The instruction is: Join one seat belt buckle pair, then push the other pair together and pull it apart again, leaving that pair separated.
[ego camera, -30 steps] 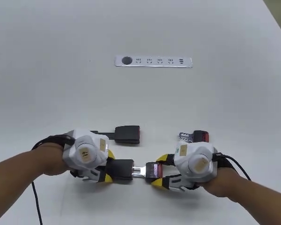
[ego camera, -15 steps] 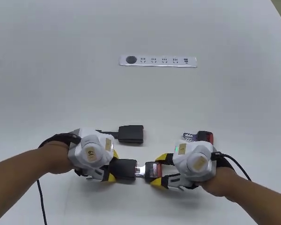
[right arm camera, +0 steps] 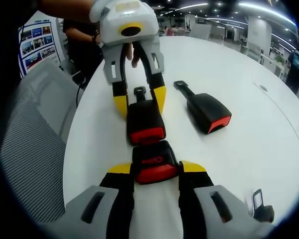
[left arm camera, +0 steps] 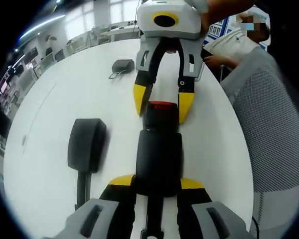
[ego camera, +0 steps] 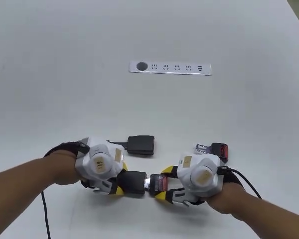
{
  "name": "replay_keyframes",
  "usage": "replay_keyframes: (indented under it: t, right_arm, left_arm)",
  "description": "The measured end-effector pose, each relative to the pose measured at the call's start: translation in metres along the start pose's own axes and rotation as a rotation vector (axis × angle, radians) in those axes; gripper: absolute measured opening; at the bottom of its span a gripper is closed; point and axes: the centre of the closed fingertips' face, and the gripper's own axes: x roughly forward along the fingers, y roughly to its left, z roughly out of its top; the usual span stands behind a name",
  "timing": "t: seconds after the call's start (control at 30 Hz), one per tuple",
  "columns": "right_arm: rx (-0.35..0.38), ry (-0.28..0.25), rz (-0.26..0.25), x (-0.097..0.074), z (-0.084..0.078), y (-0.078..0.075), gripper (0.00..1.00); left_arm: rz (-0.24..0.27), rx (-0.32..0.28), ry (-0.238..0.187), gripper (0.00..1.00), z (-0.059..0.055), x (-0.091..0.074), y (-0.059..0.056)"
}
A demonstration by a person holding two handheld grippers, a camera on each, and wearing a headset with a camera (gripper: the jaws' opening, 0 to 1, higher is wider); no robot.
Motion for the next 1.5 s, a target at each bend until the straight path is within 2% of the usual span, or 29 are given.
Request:
replay_keyframes:
  t: [0.23, 0.27, 0.3, 1.27, 1.5]
  right_arm:
    - [0.007, -0.007, -0.002, 0.0010, 0.0033, -0.0008, 0.33]
    - [0.030, 0.010, -0.004, 0.0004, 0.0001, -0.0003, 0.33]
    - [0.011, -0.015, -0.003, -0.0009, 0.0067, -0.0033, 0.33]
    - [-0.026, -0.037, -0.024, -0.0013, 0.0027, -0.0026, 0.33]
    - [-0.039, -0.048, -0.004, -0.0016, 0.0017, -0.0036, 0.33]
  left_arm:
    - [0.002, -0.004, 0.003, 0.32, -0.0013, -0.0002, -0.0004]
    - [0.005, 0.002, 0.012, 0.32, -0.0031, -0.0013, 0.0000]
    - [0.004, -0.003, 0.003, 0.32, -0.0021, -0.0010, -0.0003]
    - [0.003, 0.008, -0.011, 0.32, -0.0010, -0.0015, -0.0005]
    - [0.003, 0.005, -0.050, 0.32, -0.0030, -0.0032, 0.0008]
